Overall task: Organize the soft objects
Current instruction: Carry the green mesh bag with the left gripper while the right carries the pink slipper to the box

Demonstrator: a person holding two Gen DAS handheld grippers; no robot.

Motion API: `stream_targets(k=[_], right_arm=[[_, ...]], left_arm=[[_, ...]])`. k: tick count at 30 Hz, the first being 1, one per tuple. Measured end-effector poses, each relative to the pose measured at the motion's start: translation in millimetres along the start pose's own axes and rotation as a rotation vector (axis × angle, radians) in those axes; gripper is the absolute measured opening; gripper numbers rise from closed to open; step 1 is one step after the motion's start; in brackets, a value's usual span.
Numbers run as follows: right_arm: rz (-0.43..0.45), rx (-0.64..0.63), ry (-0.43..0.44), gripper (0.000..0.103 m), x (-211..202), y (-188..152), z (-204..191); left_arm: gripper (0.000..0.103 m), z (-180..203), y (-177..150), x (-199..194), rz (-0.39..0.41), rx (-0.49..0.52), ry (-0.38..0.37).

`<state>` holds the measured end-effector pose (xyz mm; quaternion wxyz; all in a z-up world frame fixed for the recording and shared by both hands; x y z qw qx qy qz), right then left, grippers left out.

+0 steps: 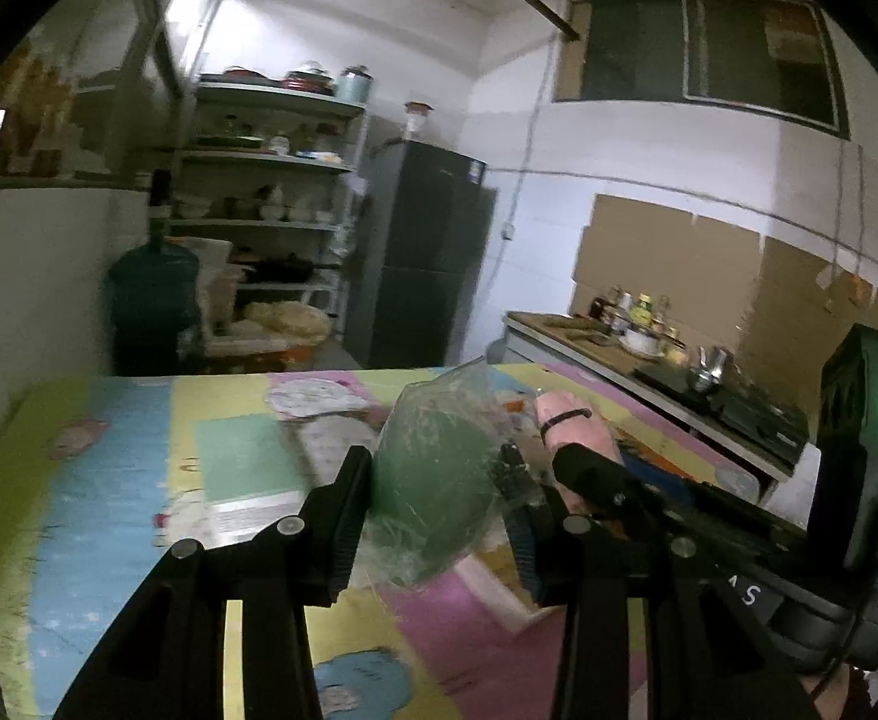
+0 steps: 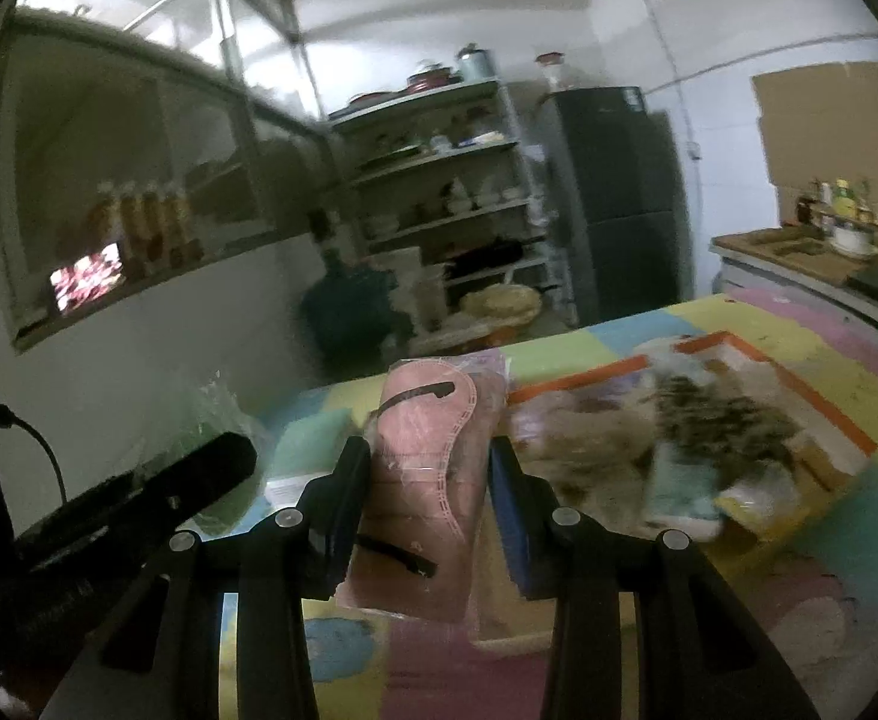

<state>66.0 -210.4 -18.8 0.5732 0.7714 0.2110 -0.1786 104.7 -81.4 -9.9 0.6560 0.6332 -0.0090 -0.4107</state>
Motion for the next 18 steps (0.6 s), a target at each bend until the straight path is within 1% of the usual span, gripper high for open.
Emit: stream_targets(k=[8,18], right_arm=[[0.034,0.084,-0.07,0.041,-17,2,55],[0.091,0.172,-0.159,0.041,-37,4,113]], left_arm=[[0.043,39,5,33,-0.044,0.041,-0.056],[0.043,70,4,64,-0.078,0.07,-0.087]])
Point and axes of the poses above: each gripper's, at about its wrist camera, not at the fingertips, and x roughly the way its jaws point, z to its right, y to its top, the point moved 4 cm from there along x, roughly the way its jaws point, and after that the axes turned 9 degrees about -z, right-handed, at the moved point
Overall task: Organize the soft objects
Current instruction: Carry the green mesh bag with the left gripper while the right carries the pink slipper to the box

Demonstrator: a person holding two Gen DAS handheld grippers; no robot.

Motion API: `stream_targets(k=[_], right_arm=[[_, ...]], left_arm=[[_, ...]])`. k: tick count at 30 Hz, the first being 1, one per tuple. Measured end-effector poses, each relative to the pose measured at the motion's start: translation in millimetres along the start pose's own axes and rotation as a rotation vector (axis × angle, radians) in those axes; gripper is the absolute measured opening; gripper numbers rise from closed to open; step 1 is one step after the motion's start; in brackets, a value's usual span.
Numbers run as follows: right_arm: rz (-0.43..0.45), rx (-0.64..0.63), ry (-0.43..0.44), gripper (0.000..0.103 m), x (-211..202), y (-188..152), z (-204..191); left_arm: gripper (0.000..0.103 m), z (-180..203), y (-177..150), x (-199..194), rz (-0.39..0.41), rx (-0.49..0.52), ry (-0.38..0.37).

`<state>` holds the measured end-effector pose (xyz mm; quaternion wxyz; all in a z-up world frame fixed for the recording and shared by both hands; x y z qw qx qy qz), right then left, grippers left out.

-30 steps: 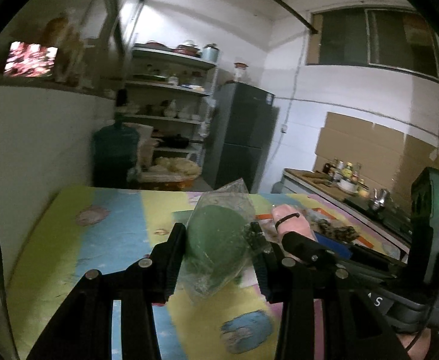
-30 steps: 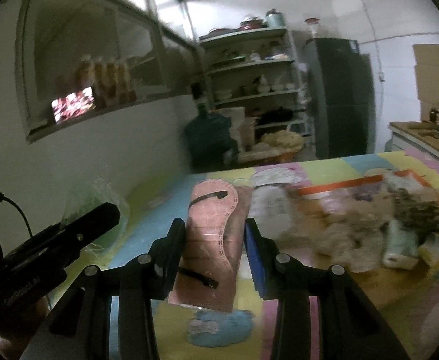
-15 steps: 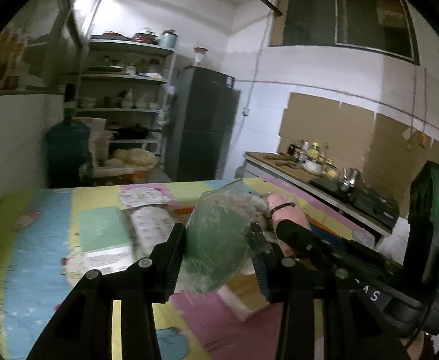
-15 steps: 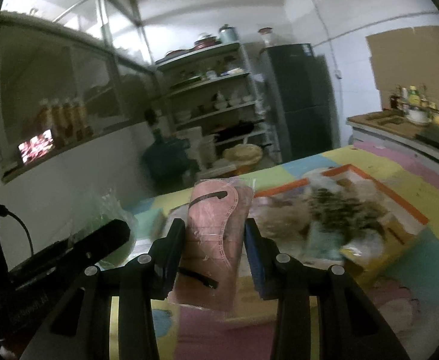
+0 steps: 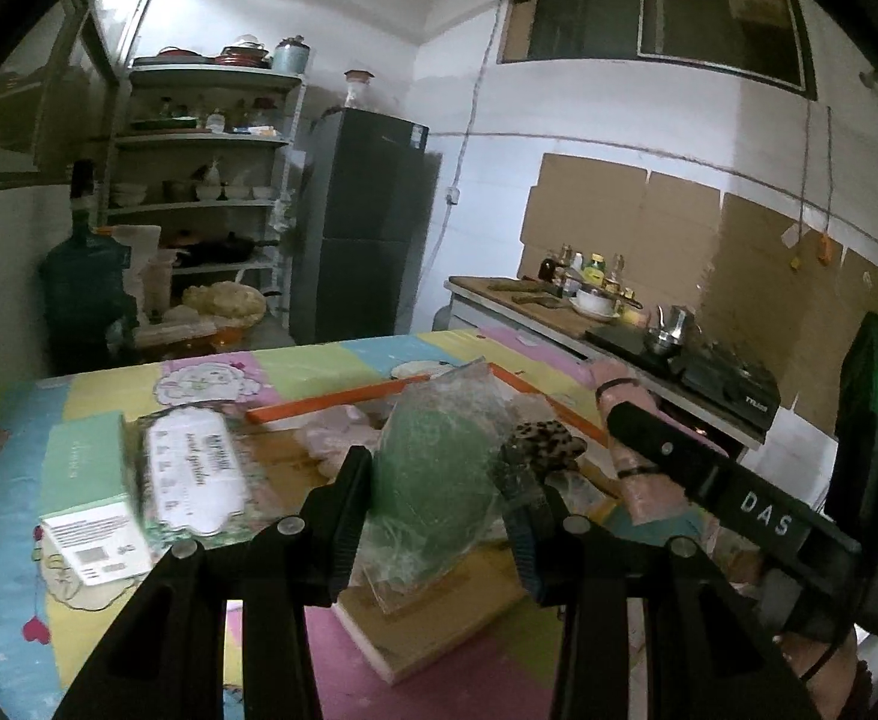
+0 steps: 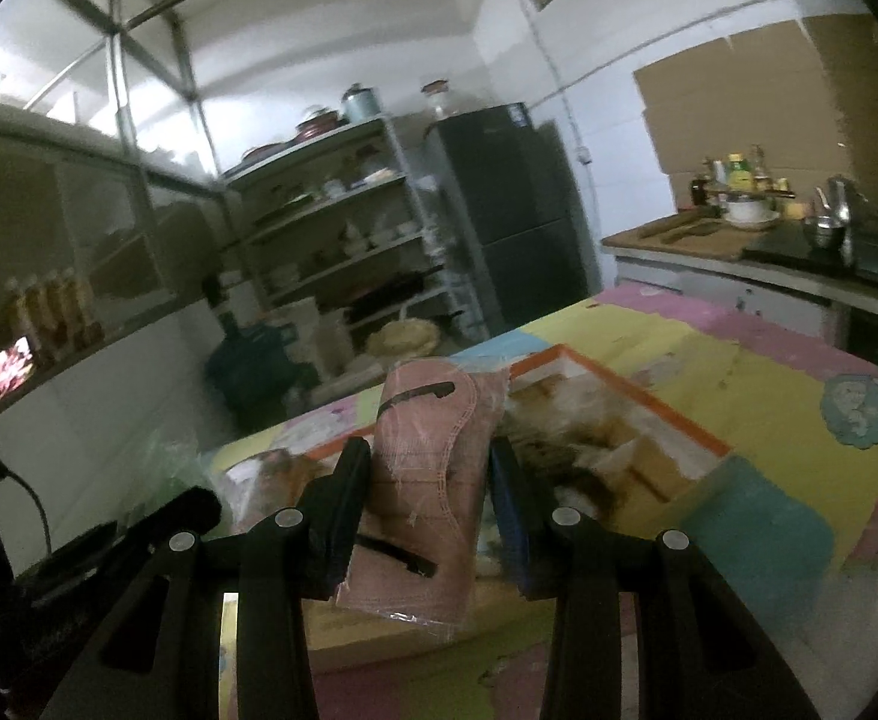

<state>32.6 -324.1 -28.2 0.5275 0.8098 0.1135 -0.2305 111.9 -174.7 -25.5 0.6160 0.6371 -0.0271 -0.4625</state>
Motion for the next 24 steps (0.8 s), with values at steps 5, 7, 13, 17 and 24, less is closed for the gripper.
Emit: stream_targets(k=[5,7,13,17,24], right_arm=[[0.018,0.034,-0.035,0.041,-2,5,25],[0.024,0.05,-0.047,0.041,-1,8,35],[0.026,0.088,-0.068,0.041,3,13,66],[0.016,0.099,-0.078,0.041,11,18,82],[-0.013,0.098,-0.083,0.041,33,25,94]], left_arm=[[0.043,10,0,20,-0.029,0.01,-0.011],[0.043,13,0,29,-0.043,0.013,-0.012],[0.043,24,0,50,-0.071,0.023,-0.008],[0.043,29,-1,61,-0.088,0.032,-0.008],[0.043,35,-5,77,-0.123,0.043,-0.001]])
Point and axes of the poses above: each gripper's, at about its wrist camera, not at the fingertips, and x roughly the way its jaws point, z to its right, y to its top, the point moved 4 cm from there along x, roughly the way its jaws point, and after that the axes turned 9 degrees about -z, right-handed, at the moved point
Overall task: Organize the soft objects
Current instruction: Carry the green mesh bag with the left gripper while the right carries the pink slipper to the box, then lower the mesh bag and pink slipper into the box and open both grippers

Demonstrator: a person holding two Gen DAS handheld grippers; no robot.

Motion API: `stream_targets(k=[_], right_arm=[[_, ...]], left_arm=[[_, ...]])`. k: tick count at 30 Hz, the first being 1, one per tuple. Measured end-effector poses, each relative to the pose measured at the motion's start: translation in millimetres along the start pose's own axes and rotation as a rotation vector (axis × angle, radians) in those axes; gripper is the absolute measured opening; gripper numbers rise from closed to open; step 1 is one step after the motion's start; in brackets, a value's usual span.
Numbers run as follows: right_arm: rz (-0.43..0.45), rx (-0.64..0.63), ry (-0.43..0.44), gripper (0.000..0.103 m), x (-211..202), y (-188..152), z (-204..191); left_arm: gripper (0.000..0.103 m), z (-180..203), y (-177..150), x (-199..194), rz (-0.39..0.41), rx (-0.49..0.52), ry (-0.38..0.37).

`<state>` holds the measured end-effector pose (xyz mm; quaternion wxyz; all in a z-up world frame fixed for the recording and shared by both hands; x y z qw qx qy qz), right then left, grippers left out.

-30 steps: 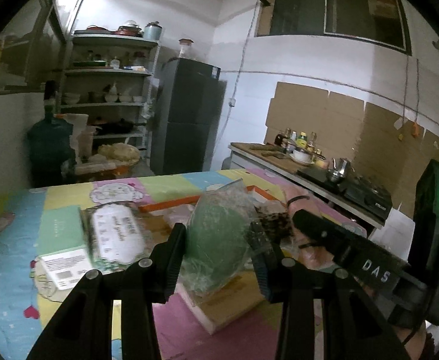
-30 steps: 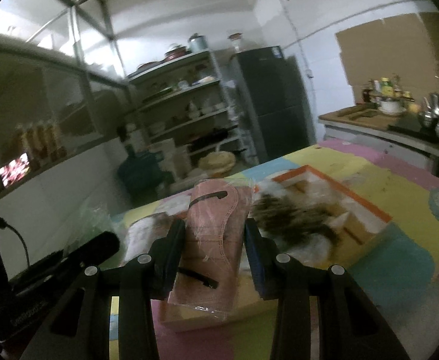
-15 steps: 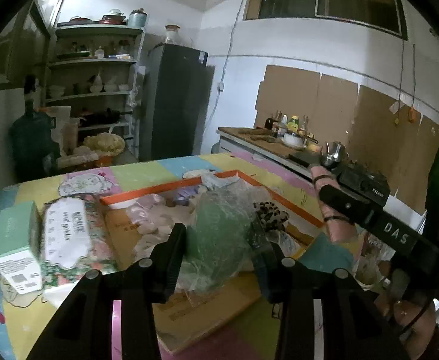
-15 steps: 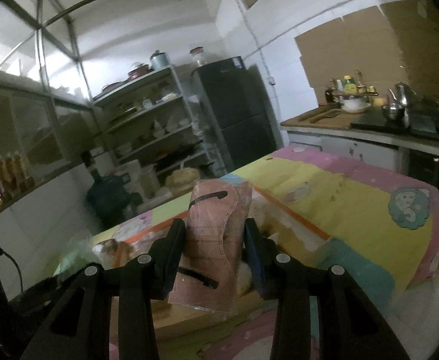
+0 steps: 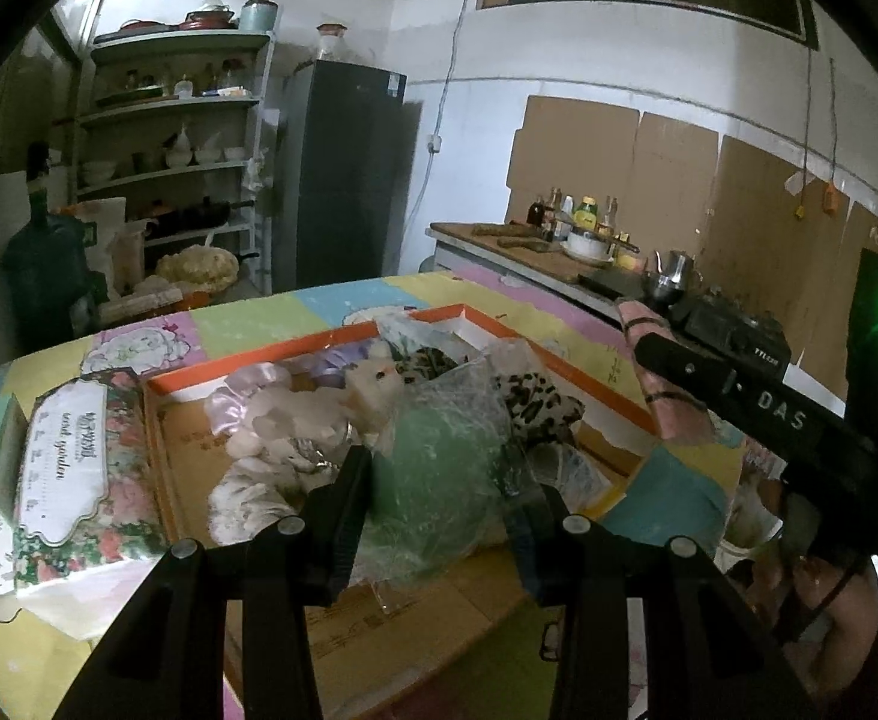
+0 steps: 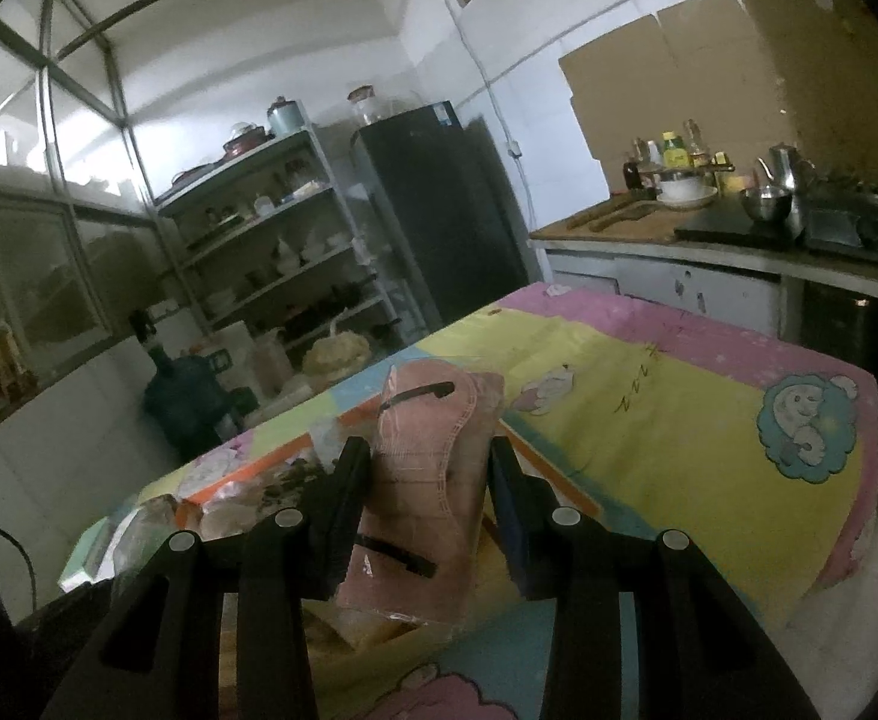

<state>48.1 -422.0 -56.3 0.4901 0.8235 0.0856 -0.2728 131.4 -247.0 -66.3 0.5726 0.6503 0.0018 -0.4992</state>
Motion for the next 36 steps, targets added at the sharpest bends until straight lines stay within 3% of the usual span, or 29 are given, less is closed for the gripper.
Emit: stream_targets(k=[27,36], right_arm=[[-0.139,-0.022,0.018,0.041,63,-2,12],[-0.157,-0.019,0.015,0.044,71,-6,15]], left_arm=[[0.043,-6,-1,36,-0.093,-0.044,-0.002],[0.053,-13,-6,47,-0.147,-0.087,-0.032]])
Point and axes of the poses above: each gripper's, at about its wrist camera, not at the fingertips, and x roughly the way its jaws point, z to its right, y to its top, the point moved 4 cm from there along x, roughly the way its jaws point, and after that the axes turned 9 degrees about -z, right-handed, at the moved point
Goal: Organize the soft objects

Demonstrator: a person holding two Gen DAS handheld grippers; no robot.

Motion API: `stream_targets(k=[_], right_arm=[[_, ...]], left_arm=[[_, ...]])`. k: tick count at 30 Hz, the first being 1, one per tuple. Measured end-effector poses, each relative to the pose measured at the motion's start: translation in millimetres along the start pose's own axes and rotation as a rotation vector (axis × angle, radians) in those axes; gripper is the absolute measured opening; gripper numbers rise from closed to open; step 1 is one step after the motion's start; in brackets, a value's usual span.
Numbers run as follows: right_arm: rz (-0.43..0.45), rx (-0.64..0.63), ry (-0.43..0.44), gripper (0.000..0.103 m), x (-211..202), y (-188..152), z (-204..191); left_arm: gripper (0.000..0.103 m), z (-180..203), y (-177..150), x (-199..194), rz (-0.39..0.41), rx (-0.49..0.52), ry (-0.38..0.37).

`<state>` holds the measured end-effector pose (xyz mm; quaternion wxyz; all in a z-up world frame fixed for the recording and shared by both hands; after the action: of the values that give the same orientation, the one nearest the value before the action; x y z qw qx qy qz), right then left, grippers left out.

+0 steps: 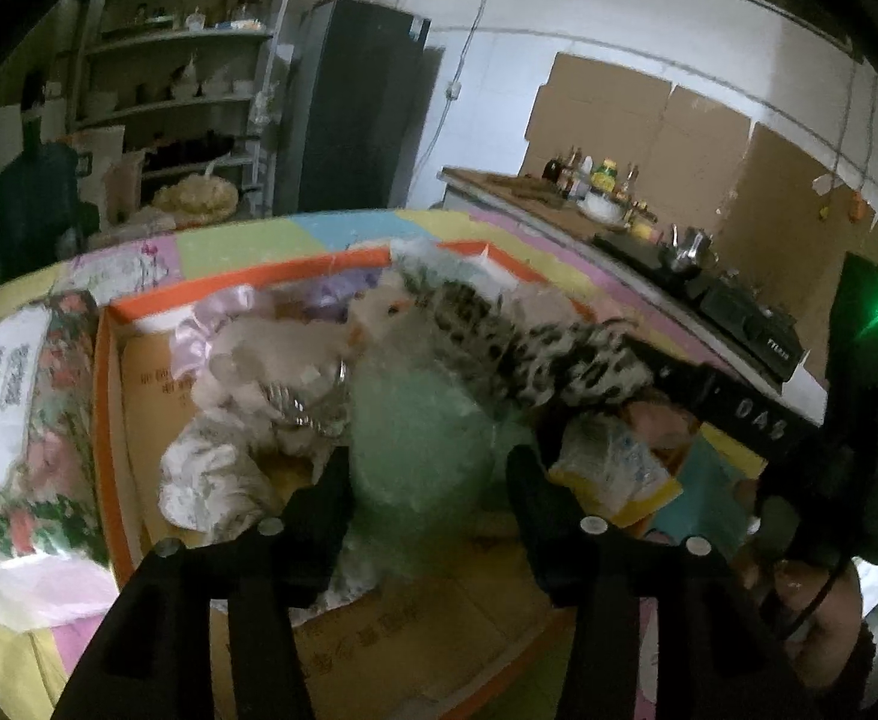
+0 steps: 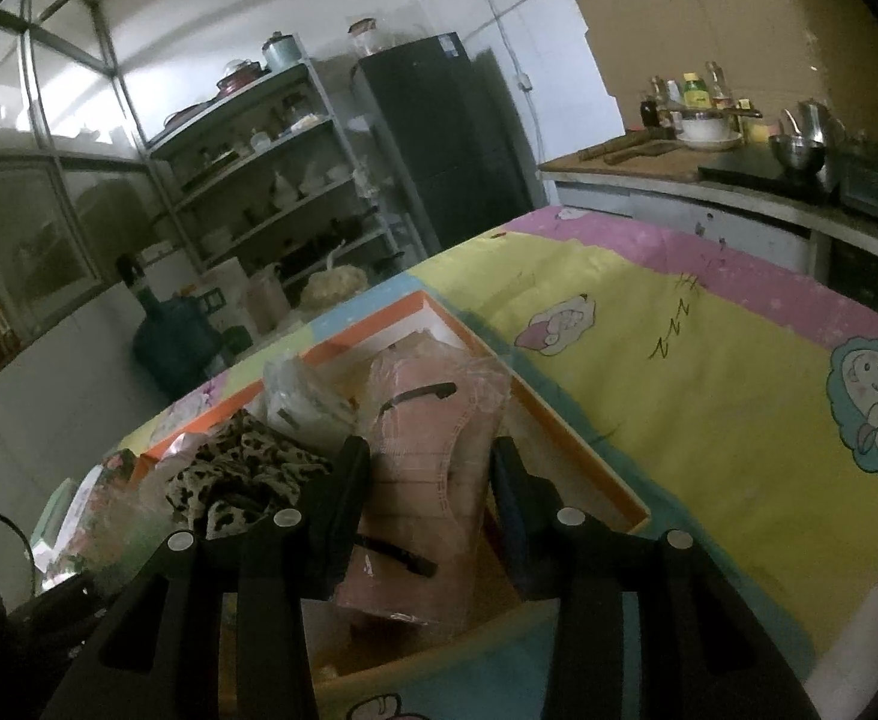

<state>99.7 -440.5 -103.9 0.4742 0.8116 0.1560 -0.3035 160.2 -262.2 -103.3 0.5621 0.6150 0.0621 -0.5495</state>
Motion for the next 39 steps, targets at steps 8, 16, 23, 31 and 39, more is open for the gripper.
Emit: stream_targets(k=[8,16,23,31,39], right_arm=[[0.018,0.01,0.004,0.056,-5,0,4],[0.045,0.001,-0.003,0.057,-19,0,1],[0.071,-0.011,-0.014,0.057,-35,-3,-8],[0.107,-0.06,-0.02,0.058,-58,-16,-34],[0.217,-0.15,-0.006,0.069,-95,-33,-72]], left_arm=[[0.071,3,0,-6,0.055,0.018,0.01],[0.071,-1,0,-24,0.109,-0.003,0.024],[0.071,-8,-1,-47,0.155,-0.028,0.053],[0.071,-13,-12,-75,0.195,-0.036,0.106],[0.071,-20,-30,-111,0.252,-0.073,0.315]])
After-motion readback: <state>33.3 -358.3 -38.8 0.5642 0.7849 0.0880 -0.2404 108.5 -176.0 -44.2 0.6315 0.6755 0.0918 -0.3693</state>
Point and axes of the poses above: each gripper's, at about its wrist camera, not at the fingertips, and x roughly the way its jaws point, z to its right, y to its top, the point moved 4 cm from there along x, roughly the way its jaws point, and after that the axes turned 9 degrees about -z, right-handed, at the moved point
